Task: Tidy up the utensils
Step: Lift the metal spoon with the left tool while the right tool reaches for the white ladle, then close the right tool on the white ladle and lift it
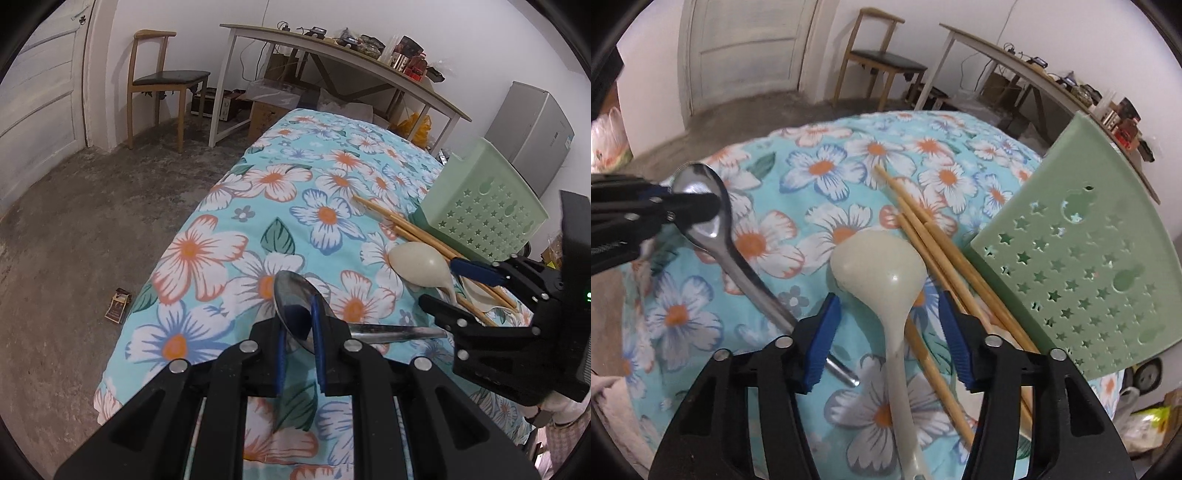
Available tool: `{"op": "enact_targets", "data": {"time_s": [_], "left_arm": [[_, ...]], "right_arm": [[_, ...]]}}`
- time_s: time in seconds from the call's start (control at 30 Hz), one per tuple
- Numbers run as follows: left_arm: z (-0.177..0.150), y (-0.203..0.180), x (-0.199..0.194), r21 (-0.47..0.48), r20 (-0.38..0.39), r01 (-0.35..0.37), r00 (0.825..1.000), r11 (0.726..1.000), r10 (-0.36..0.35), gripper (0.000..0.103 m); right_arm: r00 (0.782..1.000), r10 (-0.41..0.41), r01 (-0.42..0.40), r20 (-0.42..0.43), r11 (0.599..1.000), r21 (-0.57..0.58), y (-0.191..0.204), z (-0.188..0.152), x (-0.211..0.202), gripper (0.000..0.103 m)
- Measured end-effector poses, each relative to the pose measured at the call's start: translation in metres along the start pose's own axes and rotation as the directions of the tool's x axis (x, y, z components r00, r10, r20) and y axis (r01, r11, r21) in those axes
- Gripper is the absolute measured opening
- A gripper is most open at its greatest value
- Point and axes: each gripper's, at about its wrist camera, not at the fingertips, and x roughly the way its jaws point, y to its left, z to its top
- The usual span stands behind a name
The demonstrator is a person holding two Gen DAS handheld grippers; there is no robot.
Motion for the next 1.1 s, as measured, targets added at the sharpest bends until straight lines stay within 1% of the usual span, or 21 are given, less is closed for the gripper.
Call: {"op": "enact_targets", "data": {"time_s": [0.03, 0.1, 0.13, 0.2, 0.3, 0.37, 0.4, 0.47, 0.5, 0.6, 0.7, 0.73, 0.8, 0.83, 0.87, 0.9, 0.97, 1.0, 1.03, 1.07, 1.1], "left_arm": [[0.0, 0.0, 0.0, 0.0, 0.0, 0.002, 1.0, 1.0, -0.002, 0.012], [0.0, 0.0, 0.0, -0.002, 0.0, 0.003, 1.0, 1.0, -0.003, 0.012], [-0.001, 0.0, 0.0, -0.001, 0.001, 0.001, 1.0, 1.0, -0.001, 0.012], [0.0, 0.0, 0.0, -0.004, 0.002, 0.002, 1.0, 1.0, -0.002, 0.012], [0.0, -0.001, 0.0, -0.003, 0.004, 0.002, 1.0, 1.0, -0.002, 0.012], [0.0, -0.001, 0.001, -0.003, 0.004, 0.003, 1.0, 1.0, -0.003, 0.012], [0.0, -0.001, 0.001, -0.004, 0.005, 0.004, 1.0, 1.0, -0.004, 0.012], [0.0, -0.001, 0.001, -0.005, 0.005, 0.005, 1.0, 1.0, -0.005, 0.012], [0.0, -0.001, 0.001, -0.006, 0.005, 0.005, 1.0, 1.0, -0.005, 0.012], [0.0, -0.002, 0.002, -0.01, 0.008, 0.008, 1.0, 1.0, -0.008, 0.012], [0.001, 0.0, 0.002, -0.014, 0.008, 0.011, 1.0, 1.0, -0.011, 0.012], [0.001, 0.0, 0.002, -0.013, 0.009, 0.012, 1.0, 1.0, -0.012, 0.012], [0.001, -0.001, 0.003, -0.014, 0.008, 0.012, 1.0, 1.0, -0.012, 0.012], [0.001, 0.0, 0.002, -0.013, 0.008, 0.012, 1.0, 1.0, -0.012, 0.012], [0.001, 0.0, 0.002, -0.013, 0.008, 0.012, 1.0, 1.0, -0.011, 0.012], [0.001, 0.0, 0.002, -0.014, 0.007, 0.012, 1.0, 1.0, -0.012, 0.012], [0.001, 0.0, 0.002, -0.012, 0.007, 0.013, 1.0, 1.0, -0.013, 0.012], [0.001, -0.001, 0.003, -0.011, 0.006, 0.013, 1.0, 1.0, -0.013, 0.012], [0.001, 0.0, 0.003, -0.013, 0.007, 0.013, 1.0, 1.0, -0.013, 0.012], [0.001, 0.001, 0.002, -0.014, 0.007, 0.012, 1.0, 1.0, -0.012, 0.012], [0.001, 0.0, 0.003, -0.013, 0.005, 0.013, 1.0, 1.0, -0.013, 0.012]], "right_arm": [[1.0, 0.004, -0.004, -0.013, 1.0, 0.003, -0.001, 0.001, 0.005, 0.043], [1.0, 0.016, -0.016, -0.014, 1.0, 0.019, -0.002, -0.002, 0.006, 0.033], [1.0, 0.021, -0.021, -0.014, 0.999, 0.03, -0.003, -0.002, 0.006, 0.025], [0.999, 0.032, -0.031, -0.01, 0.998, 0.056, -0.008, 0.001, 0.007, 0.017], [0.998, 0.063, -0.063, 0.001, 0.99, 0.128, -0.015, 0.004, 0.003, 0.011], [0.994, 0.109, -0.11, 0.015, 0.976, 0.189, -0.025, 0.005, -0.001, 0.007], [0.99, 0.137, -0.137, 0.018, 0.965, 0.222, -0.03, 0.004, -0.002, 0.003], [0.98, 0.195, -0.193, 0.022, 0.938, 0.287, -0.04, 0.002, -0.004, 0.003], [0.971, 0.238, -0.234, 0.026, 0.915, 0.329, -0.047, 0.0, -0.006, 0.003], [0.946, 0.323, -0.304, 0.026, 0.854, 0.423, -0.063, -0.01, -0.01, 0.003], [0.906, 0.422, -0.38, 0.043, 0.762, 0.525, -0.079, -0.027, -0.019, 0.003], [0.884, 0.465, -0.41, 0.055, 0.712, 0.569, -0.085, -0.036, -0.021, 0.003], [0.856, 0.512, -0.433, 0.07, 0.636, 0.638, -0.091, -0.055, -0.028, 0.003], [0.847, 0.527, -0.429, 0.067, 0.604, 0.672, -0.092, -0.068, -0.031, 0.003], [0.845, 0.532, -0.416, 0.057, 0.587, 0.694, -0.094, -0.076, -0.031, 0.003], [0.846, 0.532, -0.391, 0.031, 0.58, 0.714, -0.094, -0.086, -0.03, 0.007], [0.851, 0.525, -0.344, -0.019, 0.585, 0.734, -0.088, -0.101, -0.029, 0.01], [0.852, 0.522, -0.325, -0.044, 0.594, 0.736, -0.084, -0.108, -0.027, 0.018], [0.856, 0.514, -0.311, -0.064, 0.609, 0.73, -0.083, -0.111, -0.028, 0.027], [0.869, 0.487, -0.291, -0.085, 0.642, 0.71, -0.08, -0.113, -0.031, 0.031], [0.881, 0.463, -0.279, -0.095, 0.671, 0.687, -0.077, -0.112, -0.035, 0.038]]}}
